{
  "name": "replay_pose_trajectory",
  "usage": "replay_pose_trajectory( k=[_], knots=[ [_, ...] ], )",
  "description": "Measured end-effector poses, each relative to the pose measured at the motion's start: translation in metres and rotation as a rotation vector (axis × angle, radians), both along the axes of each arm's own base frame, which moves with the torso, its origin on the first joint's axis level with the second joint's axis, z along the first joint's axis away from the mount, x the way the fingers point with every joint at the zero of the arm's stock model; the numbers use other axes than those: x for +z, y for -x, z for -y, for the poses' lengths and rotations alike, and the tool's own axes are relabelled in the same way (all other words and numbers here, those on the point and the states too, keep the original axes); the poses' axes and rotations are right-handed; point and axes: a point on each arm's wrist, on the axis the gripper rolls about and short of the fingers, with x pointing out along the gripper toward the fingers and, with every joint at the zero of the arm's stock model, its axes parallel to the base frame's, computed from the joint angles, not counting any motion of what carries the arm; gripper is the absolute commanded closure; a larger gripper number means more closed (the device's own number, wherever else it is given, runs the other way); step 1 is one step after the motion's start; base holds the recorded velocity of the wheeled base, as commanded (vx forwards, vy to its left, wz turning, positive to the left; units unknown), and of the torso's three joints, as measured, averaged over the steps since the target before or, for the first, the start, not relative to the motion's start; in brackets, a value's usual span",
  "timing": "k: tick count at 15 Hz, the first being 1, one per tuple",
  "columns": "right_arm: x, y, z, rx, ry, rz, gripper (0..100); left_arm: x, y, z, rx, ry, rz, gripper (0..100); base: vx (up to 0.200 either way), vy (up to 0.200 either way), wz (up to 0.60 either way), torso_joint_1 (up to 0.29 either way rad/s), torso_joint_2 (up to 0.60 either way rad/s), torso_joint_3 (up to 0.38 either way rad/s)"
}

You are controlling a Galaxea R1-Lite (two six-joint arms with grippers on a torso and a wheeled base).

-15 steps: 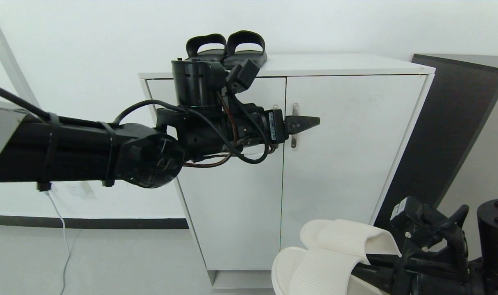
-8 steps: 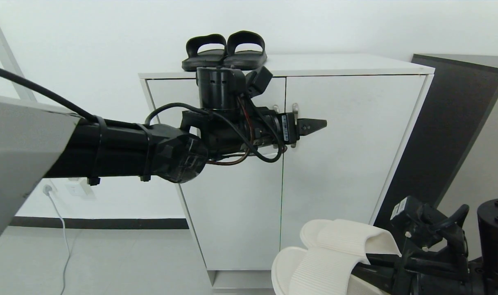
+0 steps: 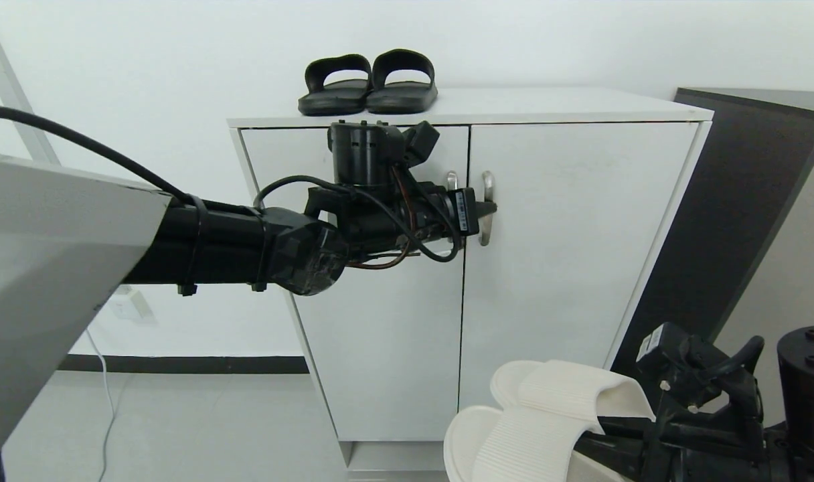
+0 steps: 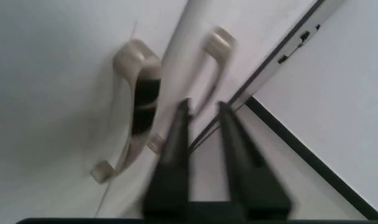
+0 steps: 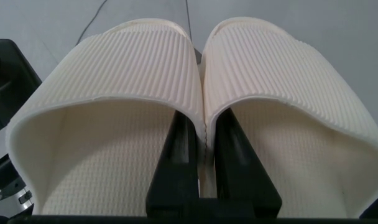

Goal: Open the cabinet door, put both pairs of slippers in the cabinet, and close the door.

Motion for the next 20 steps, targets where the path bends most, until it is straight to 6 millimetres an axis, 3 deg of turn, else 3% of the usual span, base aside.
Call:
replay_pose_trajectory(
  k=[3, 8, 12, 16, 20],
  knots=[
    [-0.001, 0.001, 0.0, 0.006, 0.0, -0.003, 100, -0.007, 0.011, -0.003, -0.013, -0.008, -0.013, 100, 0.0, 0.0, 0.0, 0.0, 0.0, 0.0],
    [-0.006, 0.011, -0.001, 0.091, -0.001, -0.031, 100, -0.018, 0.055, -0.009, -0.064, -0.011, -0.019, 100, 0.0, 0.0, 0.0, 0.0, 0.0, 0.0],
    [-0.01, 0.023, 0.001, 0.165, 0.014, -0.026, 100, -0.015, 0.082, -0.031, -0.064, -0.016, -0.026, 100, 0.0, 0.0, 0.0, 0.0, 0.0, 0.0],
    [-0.014, 0.027, 0.002, 0.189, 0.032, -0.021, 100, -0.013, 0.061, -0.044, 0.003, 0.044, -0.039, 100, 0.0, 0.0, 0.0, 0.0, 0.0, 0.0],
    [-0.018, 0.03, 0.002, 0.208, 0.055, -0.02, 100, -0.019, 0.029, -0.031, 0.021, 0.089, 0.005, 100, 0.0, 0.0, 0.0, 0.0, 0.0, 0.0]
  ],
)
